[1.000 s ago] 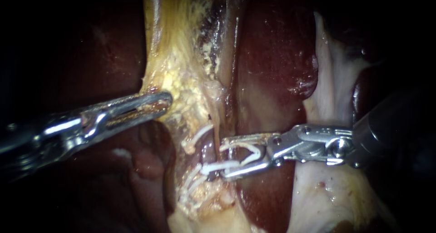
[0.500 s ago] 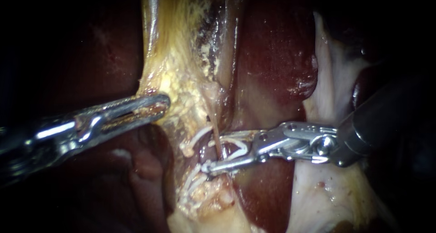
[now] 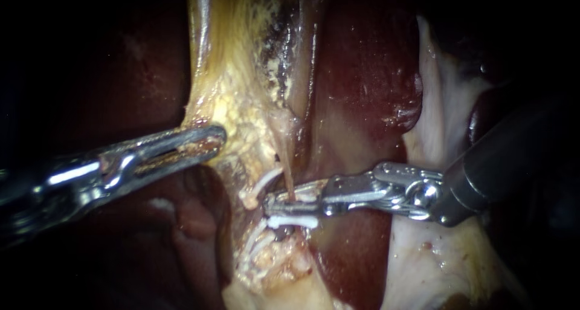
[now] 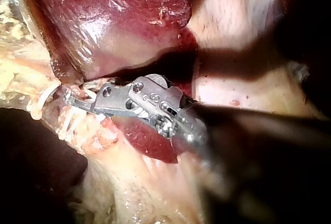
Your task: Clipping second clip right tube
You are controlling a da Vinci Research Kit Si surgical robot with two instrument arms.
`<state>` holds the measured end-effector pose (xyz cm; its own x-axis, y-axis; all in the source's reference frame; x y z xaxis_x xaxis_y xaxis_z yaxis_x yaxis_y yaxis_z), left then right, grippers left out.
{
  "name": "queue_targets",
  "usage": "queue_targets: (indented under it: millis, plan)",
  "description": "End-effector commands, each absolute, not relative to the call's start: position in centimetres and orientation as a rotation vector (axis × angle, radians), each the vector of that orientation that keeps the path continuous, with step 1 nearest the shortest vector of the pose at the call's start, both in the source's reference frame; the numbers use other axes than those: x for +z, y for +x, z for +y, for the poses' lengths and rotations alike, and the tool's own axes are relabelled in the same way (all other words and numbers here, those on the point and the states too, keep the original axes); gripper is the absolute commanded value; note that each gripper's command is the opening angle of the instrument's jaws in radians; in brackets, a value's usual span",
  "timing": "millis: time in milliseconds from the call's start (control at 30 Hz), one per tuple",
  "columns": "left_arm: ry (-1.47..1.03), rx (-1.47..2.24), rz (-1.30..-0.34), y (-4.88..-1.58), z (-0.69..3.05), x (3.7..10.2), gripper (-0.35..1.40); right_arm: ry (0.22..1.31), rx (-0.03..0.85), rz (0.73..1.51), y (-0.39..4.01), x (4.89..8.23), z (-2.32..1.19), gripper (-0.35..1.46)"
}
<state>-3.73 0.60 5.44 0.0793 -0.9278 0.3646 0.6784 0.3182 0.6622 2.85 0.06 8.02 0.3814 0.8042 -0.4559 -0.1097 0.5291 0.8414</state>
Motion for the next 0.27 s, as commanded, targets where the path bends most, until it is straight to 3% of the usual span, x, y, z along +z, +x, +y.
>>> queue_targets:
  millis: [33,267]
  plan:
    - [0.36,-1.241,-0.845,-3.73,0.61,5.44,-0.35,0.824,0.675,1.015,2.85,8.02,0.06,-0.35]
    - [0.361,-1.241,-0.845,-3.73,0.62,5.45,-0.35,0.829,0.67,1.015,2.84,8.03,0.05,-0.35]
